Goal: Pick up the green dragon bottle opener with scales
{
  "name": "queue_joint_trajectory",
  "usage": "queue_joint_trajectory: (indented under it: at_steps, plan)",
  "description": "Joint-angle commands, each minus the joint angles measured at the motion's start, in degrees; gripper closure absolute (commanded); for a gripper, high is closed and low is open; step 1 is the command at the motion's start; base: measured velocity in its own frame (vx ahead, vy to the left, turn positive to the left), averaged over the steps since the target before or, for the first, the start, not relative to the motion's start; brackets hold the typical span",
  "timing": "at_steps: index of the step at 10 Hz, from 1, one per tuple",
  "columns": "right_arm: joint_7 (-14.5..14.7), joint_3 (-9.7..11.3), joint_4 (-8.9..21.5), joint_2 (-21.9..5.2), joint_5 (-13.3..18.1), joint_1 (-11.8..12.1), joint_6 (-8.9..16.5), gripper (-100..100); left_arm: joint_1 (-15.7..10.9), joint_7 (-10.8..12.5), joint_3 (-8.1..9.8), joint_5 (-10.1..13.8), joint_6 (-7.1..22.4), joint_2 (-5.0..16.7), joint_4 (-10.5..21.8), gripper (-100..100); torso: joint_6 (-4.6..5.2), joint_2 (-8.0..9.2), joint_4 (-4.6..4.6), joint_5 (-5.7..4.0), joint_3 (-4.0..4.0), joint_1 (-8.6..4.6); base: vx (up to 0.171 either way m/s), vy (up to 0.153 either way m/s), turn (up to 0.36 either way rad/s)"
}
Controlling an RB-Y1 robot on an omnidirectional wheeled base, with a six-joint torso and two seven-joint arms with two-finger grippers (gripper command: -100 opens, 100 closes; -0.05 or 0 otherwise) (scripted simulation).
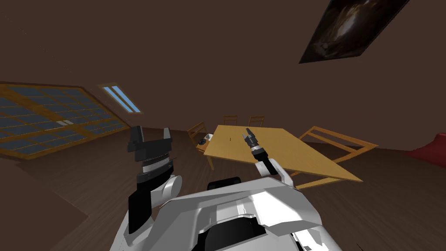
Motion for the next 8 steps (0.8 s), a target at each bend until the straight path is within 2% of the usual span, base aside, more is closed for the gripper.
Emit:
queue_joint_trajectory:
  at_steps: [1,2,3,5,6,7,8]
  plan:
    - [-1.2,0.0,0.3,-1.0,0.5,-0.5,2.0,-100,0.0,0.0,0.0,0.0,0.0,0.0,0.0,0,0.0,0.0,0.0,0.0,0.0,0.0,-0.03,-0.016,0.193]
    - [-2.9,0.0,3.0,-2.1,1.8,-1.5,3.6,-100,0.0,0.0,0.01,0.0,0.0,0.0,0.0,0,0.05,-0.05,0.0,0.0,-0.02,0.0,-0.034,0.0,0.403]
    - [-2.9,0.0,3.0,-2.1,1.8,-1.5,3.9,-100,0.0,0.0,0.0,0.0,0.0,0.0,0.0,0,-0.01,-0.06,-0.01,0.01,-0.03,0.05,-0.03,-0.009,0.157]
    - [-6.3,0.2,7.7,-4.4,4.5,-3.5,7.6,-100,0.0,0.0,0.0,0.0,0.0,0.0,0.0,0,0.0,-0.07,-0.01,0.01,-0.04,0.04,-0.043,-0.008,0.421]
    - [-6.3,0.2,8.7,-4.4,4.5,-3.5,7.8,-100,0.0,0.0,0.0,0.0,0.0,0.0,0.0,0,0.01,-0.04,-0.01,0.01,-0.02,0.01,-0.036,-0.015,0.185]
    - [-8.0,0.3,11.3,-5.5,6.0,-4.5,9.8,-100,0.0,0.0,0.01,0.0,0.0,0.0,0.0,0,0.08,-0.05,-0.01,0.0,-0.03,-0.01,-0.033,-0.004,0.42]
    - [-8.0,0.3,11.8,-5.5,6.0,-4.5,9.8,-100,0.0,0.0,0.0,0.0,0.0,0.0,0.0,0,0.01,-0.06,-0.01,0.01,-0.03,0.01,-0.025,-0.005,0.154]
